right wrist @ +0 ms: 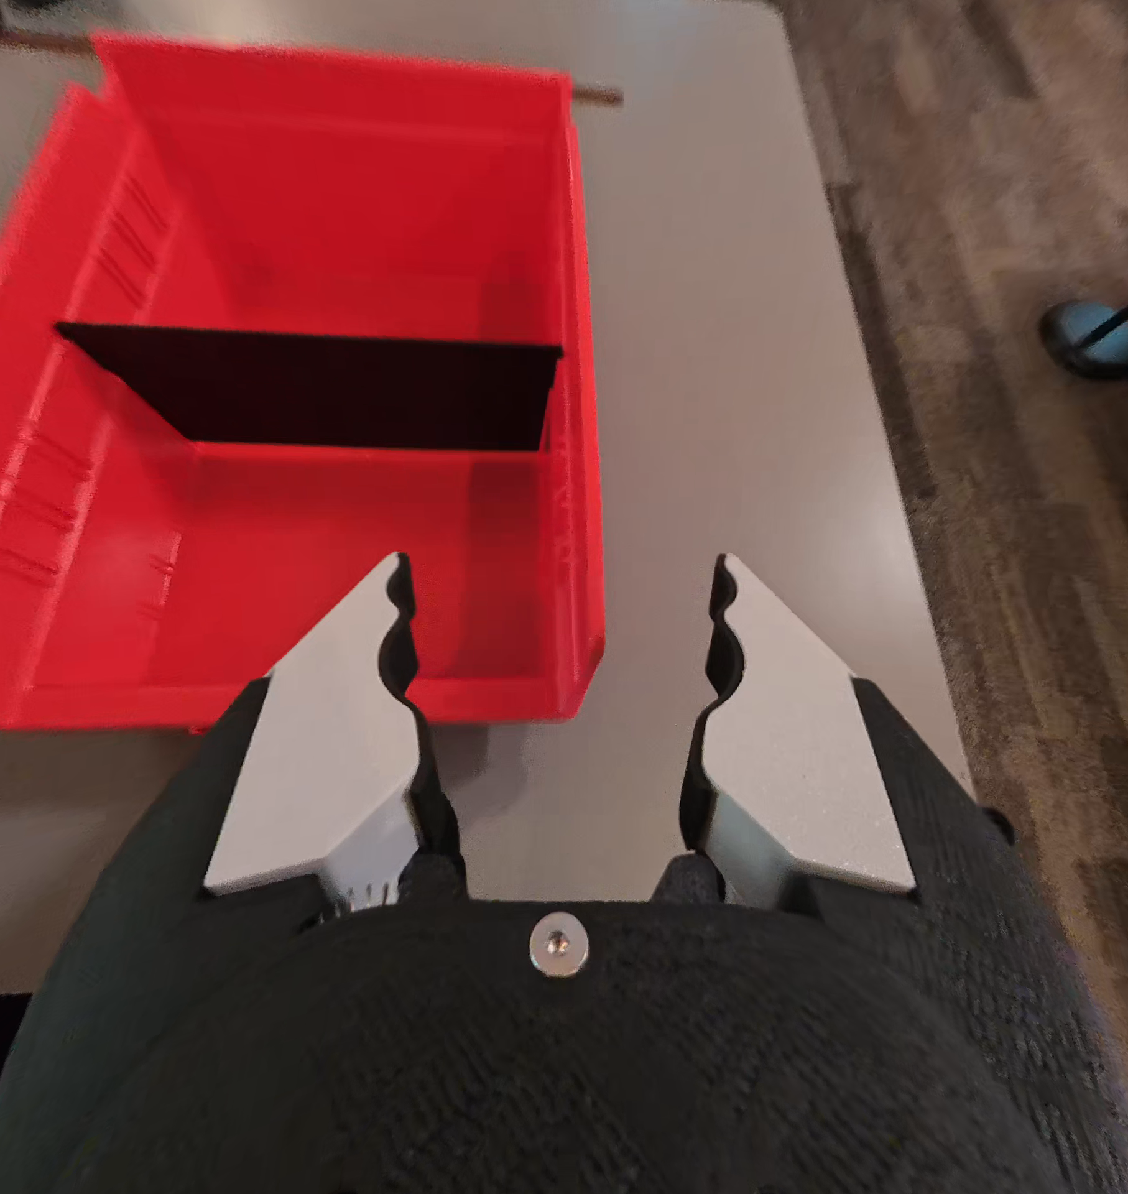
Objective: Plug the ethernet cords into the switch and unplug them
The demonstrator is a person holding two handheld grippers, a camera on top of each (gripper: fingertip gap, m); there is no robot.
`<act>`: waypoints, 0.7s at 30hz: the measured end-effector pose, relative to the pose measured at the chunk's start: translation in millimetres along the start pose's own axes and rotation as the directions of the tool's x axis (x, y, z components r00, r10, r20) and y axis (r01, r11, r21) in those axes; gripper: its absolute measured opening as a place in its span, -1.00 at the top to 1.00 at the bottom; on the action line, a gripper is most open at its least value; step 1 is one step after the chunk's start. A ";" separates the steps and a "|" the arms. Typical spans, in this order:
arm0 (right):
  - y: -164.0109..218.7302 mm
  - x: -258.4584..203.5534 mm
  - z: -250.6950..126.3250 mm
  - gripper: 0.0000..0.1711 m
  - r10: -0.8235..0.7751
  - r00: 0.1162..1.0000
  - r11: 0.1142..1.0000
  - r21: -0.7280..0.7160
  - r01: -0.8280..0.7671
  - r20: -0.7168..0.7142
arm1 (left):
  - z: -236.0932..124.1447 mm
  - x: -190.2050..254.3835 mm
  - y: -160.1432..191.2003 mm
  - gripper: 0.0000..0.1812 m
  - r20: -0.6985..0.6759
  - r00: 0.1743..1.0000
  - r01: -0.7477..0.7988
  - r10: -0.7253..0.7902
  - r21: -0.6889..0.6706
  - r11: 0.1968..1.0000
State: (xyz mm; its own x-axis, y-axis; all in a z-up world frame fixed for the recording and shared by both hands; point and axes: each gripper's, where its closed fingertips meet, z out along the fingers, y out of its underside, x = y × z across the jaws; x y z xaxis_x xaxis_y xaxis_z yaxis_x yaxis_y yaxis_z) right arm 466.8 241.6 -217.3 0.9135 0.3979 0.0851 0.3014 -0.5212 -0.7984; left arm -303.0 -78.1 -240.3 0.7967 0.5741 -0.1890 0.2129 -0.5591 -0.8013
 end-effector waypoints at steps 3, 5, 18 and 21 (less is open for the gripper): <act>-30.4 -20.7 -23.5 -0.20 -0.063 0.998 0.988 0.142 0.066 -0.025 | -32.2 2.8 -43.6 0.02 -0.032 0.998 -0.053 0.059 0.152 0.987; -52.8 -46.4 -37.5 -0.20 -0.117 0.993 0.965 0.238 0.114 -0.002 | -48.1 22.3 -73.0 0.07 -0.079 0.975 -0.184 0.210 0.251 0.950; -99.8 -167.9 -82.7 -0.13 -0.336 0.932 0.844 0.483 0.232 0.139 | 59.6 147.5 -90.8 0.52 -0.344 0.012 -0.860 0.939 0.476 0.186; -91.7 -170.3 -87.5 -0.11 -0.335 0.932 0.848 0.474 0.235 0.136 | 83.7 148.8 -78.9 0.47 -0.406 -0.114 -0.893 0.907 0.442 0.086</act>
State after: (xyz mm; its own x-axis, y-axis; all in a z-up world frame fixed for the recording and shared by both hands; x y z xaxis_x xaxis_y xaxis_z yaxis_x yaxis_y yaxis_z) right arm 307.5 155.5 -106.4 0.7138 0.6482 0.2652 0.3407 0.0095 -0.9401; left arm -248.6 101.5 -252.7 0.3323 -0.8151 -0.4745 -0.9430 -0.2963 -0.1514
